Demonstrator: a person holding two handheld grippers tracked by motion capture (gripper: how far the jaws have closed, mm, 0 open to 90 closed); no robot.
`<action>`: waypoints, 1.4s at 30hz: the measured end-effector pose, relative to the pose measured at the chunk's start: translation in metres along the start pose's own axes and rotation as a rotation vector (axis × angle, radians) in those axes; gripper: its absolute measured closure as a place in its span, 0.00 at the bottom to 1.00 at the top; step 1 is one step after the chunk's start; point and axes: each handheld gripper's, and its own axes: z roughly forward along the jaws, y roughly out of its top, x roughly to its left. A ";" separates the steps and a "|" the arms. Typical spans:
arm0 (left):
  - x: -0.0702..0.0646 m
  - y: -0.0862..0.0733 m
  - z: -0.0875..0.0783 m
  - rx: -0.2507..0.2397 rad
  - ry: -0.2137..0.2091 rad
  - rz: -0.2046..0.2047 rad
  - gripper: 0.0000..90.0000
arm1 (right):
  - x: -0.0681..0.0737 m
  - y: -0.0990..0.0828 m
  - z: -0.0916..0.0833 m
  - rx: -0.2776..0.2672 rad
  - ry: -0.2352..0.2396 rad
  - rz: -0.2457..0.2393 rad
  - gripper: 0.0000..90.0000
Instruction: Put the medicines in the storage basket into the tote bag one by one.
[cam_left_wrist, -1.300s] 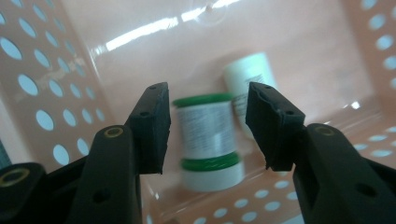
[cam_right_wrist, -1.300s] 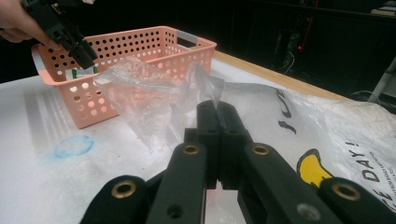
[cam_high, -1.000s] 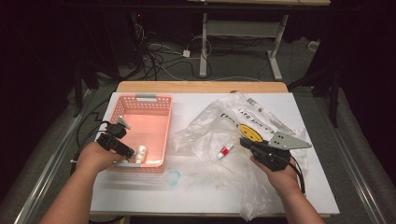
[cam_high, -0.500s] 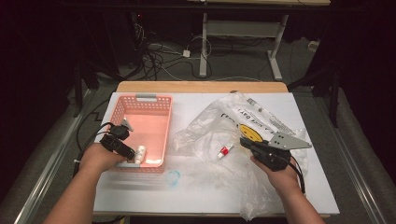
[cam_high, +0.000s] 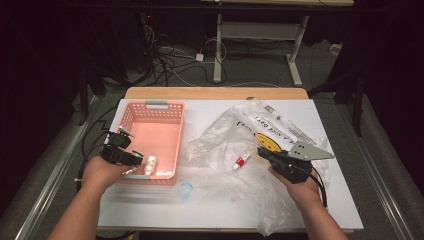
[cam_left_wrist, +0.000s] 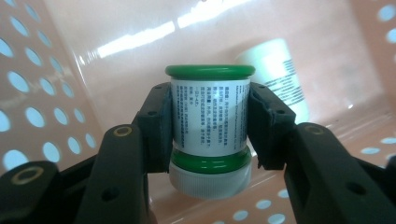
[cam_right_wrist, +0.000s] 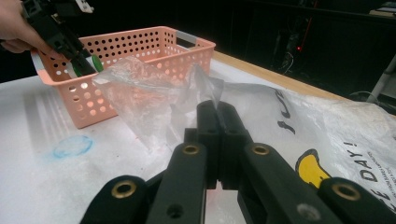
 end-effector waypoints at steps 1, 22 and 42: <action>0.000 -0.002 -0.002 -0.023 -0.002 0.003 0.60 | 0.000 0.000 0.000 0.003 -0.001 0.004 1.00; -0.011 -0.020 -0.020 -0.339 -0.078 0.013 0.60 | 0.001 -0.002 0.001 0.007 -0.006 -0.001 1.00; -0.040 -0.031 -0.014 -0.478 -0.104 0.075 0.60 | 0.000 -0.001 -0.003 -0.004 -0.014 -0.010 1.00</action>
